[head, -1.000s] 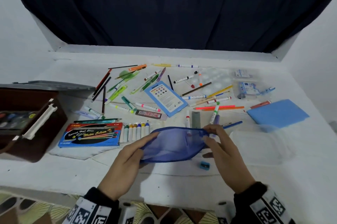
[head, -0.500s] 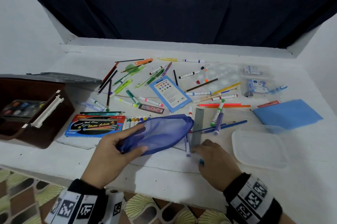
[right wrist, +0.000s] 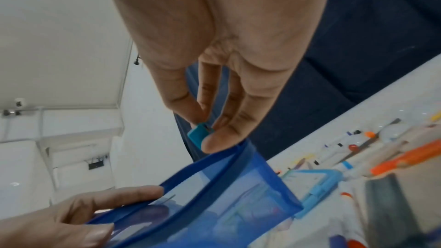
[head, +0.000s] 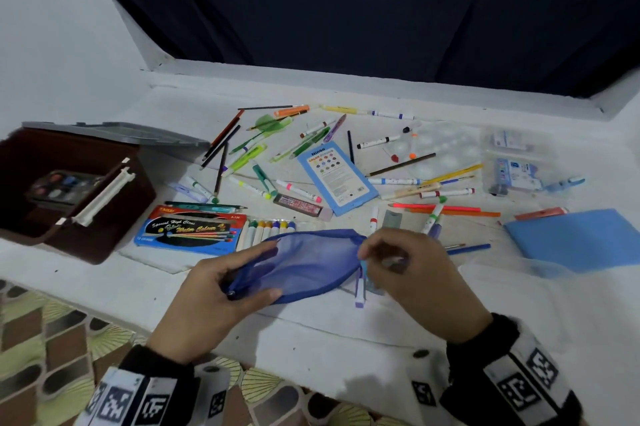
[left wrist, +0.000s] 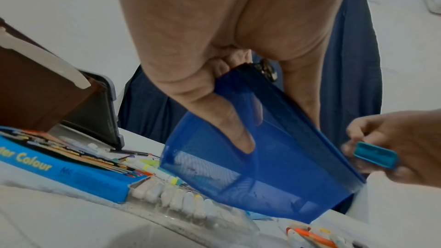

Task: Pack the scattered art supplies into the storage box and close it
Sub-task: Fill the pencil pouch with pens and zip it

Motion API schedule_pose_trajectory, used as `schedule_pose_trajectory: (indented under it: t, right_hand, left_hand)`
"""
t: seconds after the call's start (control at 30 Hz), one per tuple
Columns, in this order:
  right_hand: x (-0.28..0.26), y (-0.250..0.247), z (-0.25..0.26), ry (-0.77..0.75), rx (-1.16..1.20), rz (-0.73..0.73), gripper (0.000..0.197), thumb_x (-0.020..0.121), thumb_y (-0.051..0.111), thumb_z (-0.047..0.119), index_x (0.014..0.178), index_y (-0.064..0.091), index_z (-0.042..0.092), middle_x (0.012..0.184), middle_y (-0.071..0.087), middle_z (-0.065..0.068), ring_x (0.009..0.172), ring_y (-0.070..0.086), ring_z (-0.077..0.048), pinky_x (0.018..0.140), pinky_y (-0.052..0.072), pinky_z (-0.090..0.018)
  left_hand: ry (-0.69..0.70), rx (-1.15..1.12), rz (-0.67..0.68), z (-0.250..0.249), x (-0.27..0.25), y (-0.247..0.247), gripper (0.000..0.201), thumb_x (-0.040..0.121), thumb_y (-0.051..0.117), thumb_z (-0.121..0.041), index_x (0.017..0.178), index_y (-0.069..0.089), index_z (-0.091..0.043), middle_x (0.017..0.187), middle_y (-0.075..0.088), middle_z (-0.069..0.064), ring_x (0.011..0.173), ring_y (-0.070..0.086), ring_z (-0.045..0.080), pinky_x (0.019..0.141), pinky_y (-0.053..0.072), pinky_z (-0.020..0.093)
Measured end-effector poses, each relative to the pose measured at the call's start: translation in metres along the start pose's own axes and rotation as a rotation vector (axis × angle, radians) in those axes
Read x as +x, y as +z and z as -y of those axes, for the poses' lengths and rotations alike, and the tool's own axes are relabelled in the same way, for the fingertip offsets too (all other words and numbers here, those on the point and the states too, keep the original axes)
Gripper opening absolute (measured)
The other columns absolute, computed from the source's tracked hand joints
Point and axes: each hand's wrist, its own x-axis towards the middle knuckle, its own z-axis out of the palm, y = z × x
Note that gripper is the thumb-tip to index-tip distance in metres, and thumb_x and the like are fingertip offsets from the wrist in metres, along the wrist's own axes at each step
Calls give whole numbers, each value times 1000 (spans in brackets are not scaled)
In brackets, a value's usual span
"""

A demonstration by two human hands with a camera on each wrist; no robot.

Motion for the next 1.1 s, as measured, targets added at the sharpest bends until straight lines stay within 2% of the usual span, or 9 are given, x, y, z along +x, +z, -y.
schedule_pose_trajectory:
  t: [0.1,0.2,0.37,0.5,0.6,0.67,0.77,0.9,1.1]
  right_hand:
    - [12,6,13,-129,72,-37,18,82,67,-1,83,68,17,83,67,10,84,64,-14,69,53,-18]
    - [24,21,13,-137,133,-35,17,85,67,1,90,70,17,94,70,13,95,66,-10,73,55,-18]
    - [42,40,16,-57,271,-14,31,91,64,3,116,66,21,116,69,14,113,62,-1,87,56,-25]
    - [63,51,26,-70,352,-229,24,91,60,-5,102,67,15,104,70,3,91,71,-19,71,60,-38]
    - [84,56,25,-54,227,-408,23,90,60,0,97,64,21,97,68,6,82,67,-18,61,56,-31]
    - [103,66,19,-31,91,-425,19,90,61,3,93,63,21,90,68,7,79,66,-11,61,51,-20]
    - [131,82,-1,8,-154,-308,20,86,64,3,86,62,23,84,67,5,79,63,-6,66,44,-8]
    - [162,96,-25,112,-460,38,17,84,71,20,89,58,29,93,64,2,87,61,-15,75,47,-27]
    - [178,110,-22,215,-736,112,29,86,65,45,101,59,21,101,57,-2,92,57,-20,76,47,-32]
  left_hand:
    - [-34,-77,2,-2,2,1,63,66,84,-25,126,66,-32,121,70,-19,118,64,5,102,51,32]
    - [-36,-141,5,-3,9,-4,63,66,84,-18,126,67,-28,122,70,-13,118,64,10,103,51,40]
    - [4,-145,-2,4,30,-25,61,65,85,-14,123,68,-26,118,73,-12,116,66,8,99,52,27]
    - [5,-175,11,19,50,-52,61,67,84,-6,123,68,-24,117,73,-11,113,67,9,94,52,20]
    - [5,-169,39,31,62,-75,59,68,85,-6,123,69,-22,118,73,-7,113,68,14,92,55,26]
    - [28,-149,51,41,69,-94,57,69,85,-8,123,70,-22,116,74,-6,110,70,15,88,56,22]
    - [46,-135,58,51,78,-114,53,70,85,-9,120,72,-23,112,75,-7,106,71,12,86,54,17]
    - [55,-138,99,57,89,-134,50,70,83,-9,118,72,-20,108,76,-8,103,72,11,86,55,18]
    - [8,-171,129,64,99,-147,41,80,76,-3,117,72,-18,109,76,-9,103,71,9,83,54,14]
